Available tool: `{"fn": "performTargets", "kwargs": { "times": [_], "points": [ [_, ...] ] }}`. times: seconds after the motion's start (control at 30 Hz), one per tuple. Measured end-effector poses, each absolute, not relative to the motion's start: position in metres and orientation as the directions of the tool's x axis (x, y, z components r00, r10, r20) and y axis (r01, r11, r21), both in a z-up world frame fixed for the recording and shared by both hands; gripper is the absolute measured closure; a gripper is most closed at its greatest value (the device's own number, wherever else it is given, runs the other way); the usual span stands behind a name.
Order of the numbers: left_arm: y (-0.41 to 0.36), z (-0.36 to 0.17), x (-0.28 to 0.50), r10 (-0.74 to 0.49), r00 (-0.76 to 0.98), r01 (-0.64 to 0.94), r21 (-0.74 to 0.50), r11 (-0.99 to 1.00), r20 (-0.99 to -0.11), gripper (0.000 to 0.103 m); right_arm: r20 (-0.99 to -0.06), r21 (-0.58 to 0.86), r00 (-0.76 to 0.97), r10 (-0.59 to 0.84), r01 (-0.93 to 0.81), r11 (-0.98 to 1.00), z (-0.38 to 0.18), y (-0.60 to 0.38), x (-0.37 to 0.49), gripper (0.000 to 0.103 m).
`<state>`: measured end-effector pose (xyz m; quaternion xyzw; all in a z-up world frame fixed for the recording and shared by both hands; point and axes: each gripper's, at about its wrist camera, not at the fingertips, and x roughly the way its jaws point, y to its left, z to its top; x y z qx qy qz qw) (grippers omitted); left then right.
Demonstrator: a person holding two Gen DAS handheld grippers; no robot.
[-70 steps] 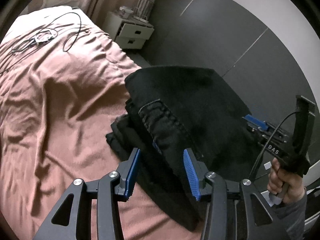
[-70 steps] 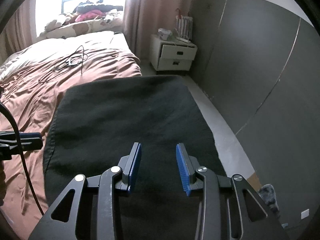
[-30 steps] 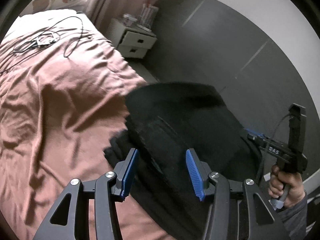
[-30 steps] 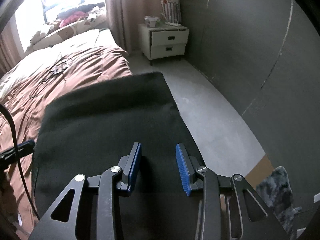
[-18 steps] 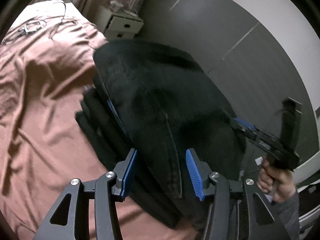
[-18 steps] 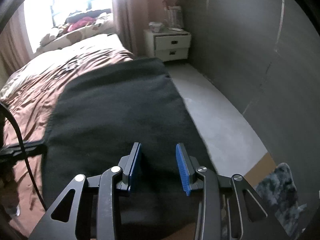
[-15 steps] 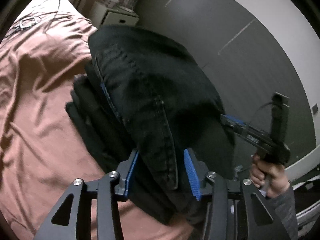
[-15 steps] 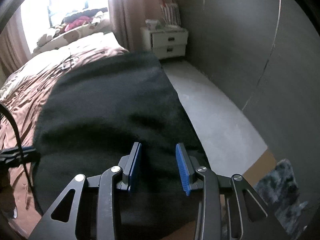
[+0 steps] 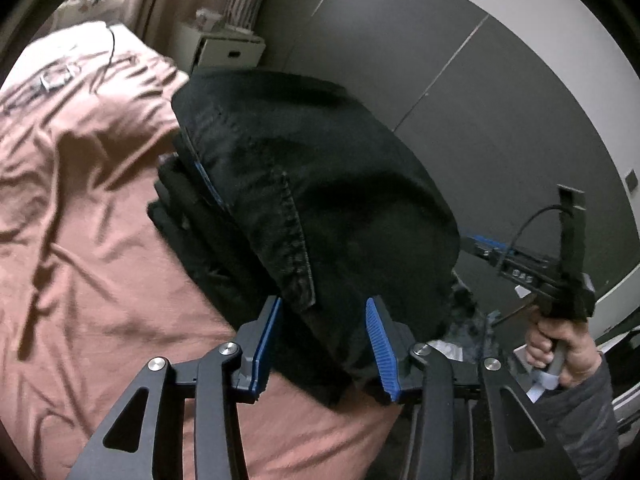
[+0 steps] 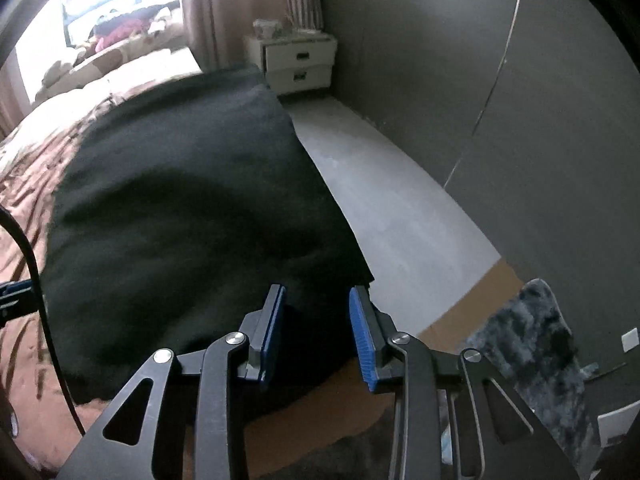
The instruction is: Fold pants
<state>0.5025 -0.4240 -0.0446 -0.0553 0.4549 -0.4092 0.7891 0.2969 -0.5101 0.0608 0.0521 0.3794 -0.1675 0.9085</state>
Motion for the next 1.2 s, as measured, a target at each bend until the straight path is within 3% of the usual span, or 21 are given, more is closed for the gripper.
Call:
{"fn": "performTargets", "kwargs": {
  "times": [0.1, 0.17, 0.2, 0.23, 0.3, 0.43, 0.57, 0.7, 0.83, 0.9, 1.2],
  "points": [
    [-0.413, -0.028, 0.492, -0.688, 0.273, 0.604, -0.437, 0.667, -0.673, 0.057, -0.683, -0.016, 0.682, -0.261, 0.343, 0.939, 0.075, -0.492, 0.275, 0.072],
    [-0.406, -0.014, 0.484, -0.685, 0.287, 0.61, -0.423, 0.67, -0.67, 0.056, -0.667, -0.016, 0.697, -0.263, 0.34, 0.94, 0.085, -0.479, 0.261, 0.064],
    [-0.403, -0.008, 0.479, -0.685, 0.294, 0.616, -0.416, 0.669, -0.667, 0.053, -0.661, -0.014, 0.703, -0.264, 0.34, 0.94, 0.088, -0.473, 0.254, 0.055],
    [-0.4, -0.002, 0.475, -0.685, 0.301, 0.621, -0.409, 0.668, -0.663, 0.05, -0.646, -0.017, 0.714, -0.27, 0.341, 0.94, 0.096, -0.464, 0.245, 0.046],
    [-0.393, 0.011, 0.465, -0.687, 0.321, 0.632, -0.393, 0.668, -0.651, 0.03, -0.625, -0.026, 0.727, -0.283, 0.343, 0.939, 0.1, -0.456, 0.23, 0.037],
    [-0.376, 0.036, 0.444, -0.681, 0.376, 0.641, -0.355, 0.681, -0.628, 0.016, -0.58, -0.039, 0.756, -0.303, 0.346, 0.938, 0.112, -0.427, 0.193, 0.019],
    [-0.358, 0.057, 0.427, -0.667, 0.407, 0.646, -0.319, 0.693, -0.624, 0.006, -0.548, -0.039, 0.775, -0.314, 0.351, 0.935, 0.114, -0.4, 0.149, 0.016],
    [-0.341, 0.075, 0.406, -0.661, 0.44, 0.659, -0.282, 0.698, -0.609, 0.002, -0.519, -0.036, 0.795, -0.313, 0.346, 0.938, 0.119, -0.376, 0.126, 0.012],
    [-0.317, 0.097, 0.38, -0.661, 0.473, 0.673, -0.245, 0.698, -0.583, 0.001, -0.488, -0.032, 0.809, -0.327, 0.358, 0.933, 0.123, -0.354, 0.1, 0.009],
    [-0.301, 0.11, 0.363, -0.669, 0.488, 0.679, -0.238, 0.694, -0.56, 0.001, -0.471, -0.03, 0.817, -0.331, 0.36, 0.932, 0.127, -0.338, 0.083, 0.0],
    [-0.246, 0.136, 0.301, -0.669, 0.525, 0.69, -0.197, 0.696, -0.526, 0.0, -0.4, -0.005, 0.859, -0.318, 0.345, 0.939, 0.132, -0.281, 0.01, 0.0]
  ]
}}
